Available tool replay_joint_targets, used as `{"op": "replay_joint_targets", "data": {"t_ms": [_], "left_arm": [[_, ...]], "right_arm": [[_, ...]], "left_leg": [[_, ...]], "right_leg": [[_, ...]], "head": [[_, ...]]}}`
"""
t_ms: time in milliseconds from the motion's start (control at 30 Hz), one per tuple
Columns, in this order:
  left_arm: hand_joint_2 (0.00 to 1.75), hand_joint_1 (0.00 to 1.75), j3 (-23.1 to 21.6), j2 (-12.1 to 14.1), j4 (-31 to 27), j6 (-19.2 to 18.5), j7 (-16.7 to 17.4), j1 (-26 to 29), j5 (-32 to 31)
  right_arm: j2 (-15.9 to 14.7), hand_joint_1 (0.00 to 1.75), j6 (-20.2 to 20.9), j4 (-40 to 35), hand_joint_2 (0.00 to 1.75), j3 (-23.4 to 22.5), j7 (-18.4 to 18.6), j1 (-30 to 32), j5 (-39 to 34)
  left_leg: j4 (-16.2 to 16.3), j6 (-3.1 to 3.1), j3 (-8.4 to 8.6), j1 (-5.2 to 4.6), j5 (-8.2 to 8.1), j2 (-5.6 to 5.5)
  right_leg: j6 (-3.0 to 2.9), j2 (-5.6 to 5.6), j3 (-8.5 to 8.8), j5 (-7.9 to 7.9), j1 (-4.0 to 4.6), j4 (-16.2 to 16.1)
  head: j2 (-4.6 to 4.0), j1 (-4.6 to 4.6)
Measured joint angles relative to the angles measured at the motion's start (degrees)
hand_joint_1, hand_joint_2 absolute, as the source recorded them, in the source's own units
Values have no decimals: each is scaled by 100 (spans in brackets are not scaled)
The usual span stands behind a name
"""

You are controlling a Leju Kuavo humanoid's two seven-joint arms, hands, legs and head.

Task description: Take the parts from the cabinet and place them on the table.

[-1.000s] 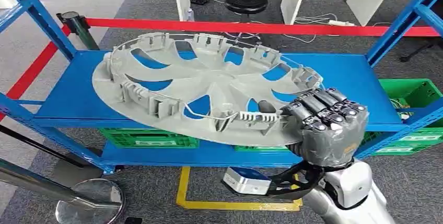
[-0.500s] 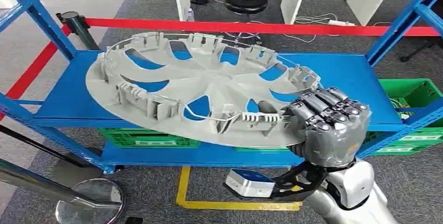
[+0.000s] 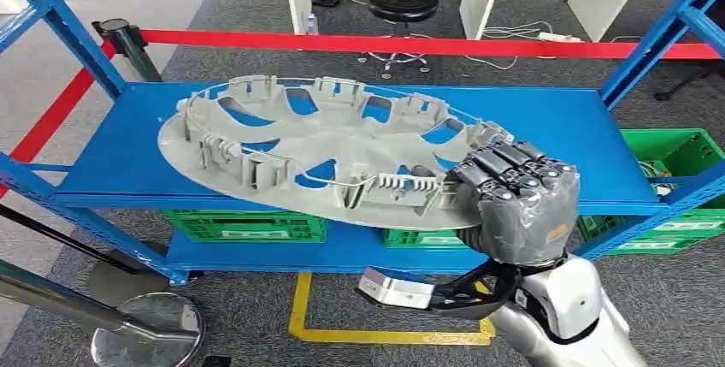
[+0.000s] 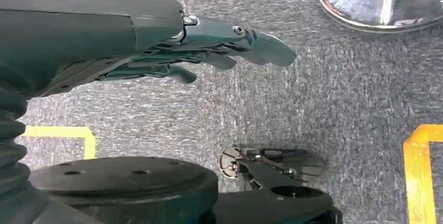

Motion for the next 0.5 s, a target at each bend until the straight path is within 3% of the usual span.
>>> {"op": "replay_joint_targets", "data": {"t_ms": [167, 267, 333, 367, 400, 433, 467, 500], "left_arm": [[175, 0, 0, 28, 0, 0, 0, 0, 4], [175, 0, 0, 44, 0, 18, -2, -1, 11], [175, 0, 2, 57, 0, 18, 0, -2, 11], [175, 0, 2, 59, 0, 18, -2, -7, 11], [175, 0, 2, 68, 0, 20, -2, -16, 11], [175, 0, 2, 66, 0, 20, -2, -17, 9], [175, 0, 0, 66, 0, 20, -2, -16, 9], [175, 0, 2, 70, 0, 20, 0, -15, 7]], "right_arm": [[0, 175, 4, 76, 175, 66, 9, -1, 13], [0, 175, 28, 100, 175, 87, 54, -2, 11], [4, 175, 59, 116, 175, 101, 70, -4, 11], [4, 175, 57, 124, 175, 109, 72, -6, 9], [4, 175, 55, 153, 175, 125, 90, -21, -7], [4, 175, 52, 168, 175, 135, 90, -17, -18], [4, 175, 46, 188, 175, 149, 96, -6, -30], [4, 175, 39, 208, 175, 157, 98, 0, -39]], "left_leg": [[10, 22, -2, -27, -13, -1], [29, 57, -7, -54, -31, -1], [31, 107, -5, -68, 1, -1], [-58, 159, 15, -19, 45, 9], [-84, 204, 12, -2, 81, 26], [-83, 208, -3, -4, 85, 27], [-82, 212, -19, -9, 91, 29], [-78, 211, -34, -12, 98, 30]], "right_leg": [[18, 0, 0, -1, -26, -4], [67, 0, 4, -5, -53, -8], [128, 2, 24, 39, -65, -38], [140, 3, 22, 3, -61, -29], [129, 2, -160, -335, -55, 343], [136, 2, -357, -580, -56, 811], [143, 2, -574, -798, -55, 1312], [151, 4, -746, -915, -53, 1690]], "head": [[0, 0], [0, -2], [0, -4], [0, 0], [0, 24], [0, 33], [0, 20], [0, 31]]}}
